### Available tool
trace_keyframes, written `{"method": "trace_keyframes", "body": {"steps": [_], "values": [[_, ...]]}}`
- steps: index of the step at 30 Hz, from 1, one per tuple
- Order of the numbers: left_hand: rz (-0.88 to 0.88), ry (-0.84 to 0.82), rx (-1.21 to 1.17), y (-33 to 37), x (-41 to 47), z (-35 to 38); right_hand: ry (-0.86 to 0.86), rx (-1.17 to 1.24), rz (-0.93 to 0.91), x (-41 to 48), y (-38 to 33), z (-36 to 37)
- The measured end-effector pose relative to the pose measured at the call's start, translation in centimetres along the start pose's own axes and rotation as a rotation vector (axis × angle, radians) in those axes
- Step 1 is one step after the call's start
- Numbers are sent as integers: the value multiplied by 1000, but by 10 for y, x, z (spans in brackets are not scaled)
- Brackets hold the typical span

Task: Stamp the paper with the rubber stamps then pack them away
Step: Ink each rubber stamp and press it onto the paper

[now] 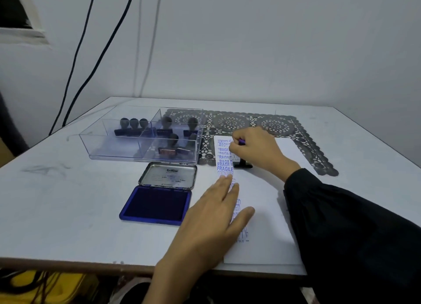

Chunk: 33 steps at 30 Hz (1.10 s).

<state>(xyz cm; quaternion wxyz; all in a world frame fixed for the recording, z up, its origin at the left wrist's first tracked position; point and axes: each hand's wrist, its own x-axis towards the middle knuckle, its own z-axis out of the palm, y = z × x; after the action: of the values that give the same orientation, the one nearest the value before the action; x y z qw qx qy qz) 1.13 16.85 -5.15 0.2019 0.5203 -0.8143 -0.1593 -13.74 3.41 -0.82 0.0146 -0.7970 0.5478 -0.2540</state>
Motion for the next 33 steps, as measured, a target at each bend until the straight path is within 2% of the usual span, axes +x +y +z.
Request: {"method": "trace_keyframes", "body": {"steps": [7, 16, 21, 22, 26, 33], "values": [[5, -10, 65, 1, 2, 0, 78, -194, -30, -3, -1, 11], [12, -3, 77, 2, 1, -1, 108, -220, -58, -12, -2, 12], [33, 31, 37, 1, -1, -3, -21, -110, 9, 0, 0, 5], [43, 43, 28, 1, -2, -4, -11, -42, 48, 3, 1, 0], [62, 139, 32, -10, -9, -18, 217, 227, 203, 14, 1, -29], [-34, 329, -21, -55, -20, -53, 171, 388, 129, 15, -21, -48]]}}
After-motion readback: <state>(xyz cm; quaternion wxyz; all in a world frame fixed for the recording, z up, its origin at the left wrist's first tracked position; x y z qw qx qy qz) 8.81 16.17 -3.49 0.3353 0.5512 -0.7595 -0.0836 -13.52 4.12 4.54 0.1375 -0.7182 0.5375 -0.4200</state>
